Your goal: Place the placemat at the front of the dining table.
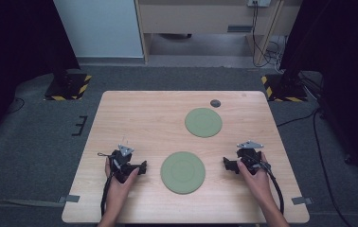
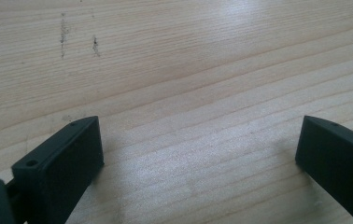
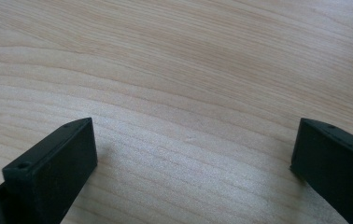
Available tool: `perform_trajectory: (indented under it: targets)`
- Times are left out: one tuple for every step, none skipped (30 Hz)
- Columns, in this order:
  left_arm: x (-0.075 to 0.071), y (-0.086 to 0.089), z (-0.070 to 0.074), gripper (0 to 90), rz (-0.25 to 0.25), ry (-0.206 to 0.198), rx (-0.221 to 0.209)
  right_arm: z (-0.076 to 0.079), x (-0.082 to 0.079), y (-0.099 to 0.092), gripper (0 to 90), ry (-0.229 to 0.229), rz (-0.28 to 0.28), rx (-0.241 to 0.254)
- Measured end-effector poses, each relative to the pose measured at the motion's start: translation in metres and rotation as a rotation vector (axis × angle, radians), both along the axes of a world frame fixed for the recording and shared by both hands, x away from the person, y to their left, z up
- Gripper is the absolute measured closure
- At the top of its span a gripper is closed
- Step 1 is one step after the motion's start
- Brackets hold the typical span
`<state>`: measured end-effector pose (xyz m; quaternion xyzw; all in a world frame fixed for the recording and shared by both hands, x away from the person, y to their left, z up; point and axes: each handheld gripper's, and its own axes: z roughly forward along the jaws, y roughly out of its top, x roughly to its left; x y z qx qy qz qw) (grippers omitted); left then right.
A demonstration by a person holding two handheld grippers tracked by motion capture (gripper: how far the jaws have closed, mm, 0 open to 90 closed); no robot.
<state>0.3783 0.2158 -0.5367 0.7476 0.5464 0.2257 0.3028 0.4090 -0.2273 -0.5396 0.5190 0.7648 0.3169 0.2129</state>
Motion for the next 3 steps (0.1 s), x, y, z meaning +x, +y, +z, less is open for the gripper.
perform_trajectory:
  targets:
    - [0.0000, -0.0001, 0.0000, 0.0, 0.001, 0.000, 0.000, 0.0000, 0.0001, 0.0006, 0.3, 0.000, -0.005, 0.001]
    - [0.0000, -0.0002, 0.0000, 0.0, 0.001, 0.001, -0.001, 0.0000, 0.0000, 0.0007, 0.3, 0.000, -0.007, 0.001]
    - [0.0000, -0.0002, 0.0000, 0.0, 0.001, 0.001, -0.001, 0.0000, 0.0000, 0.0007, 0.3, 0.000, -0.007, 0.001]
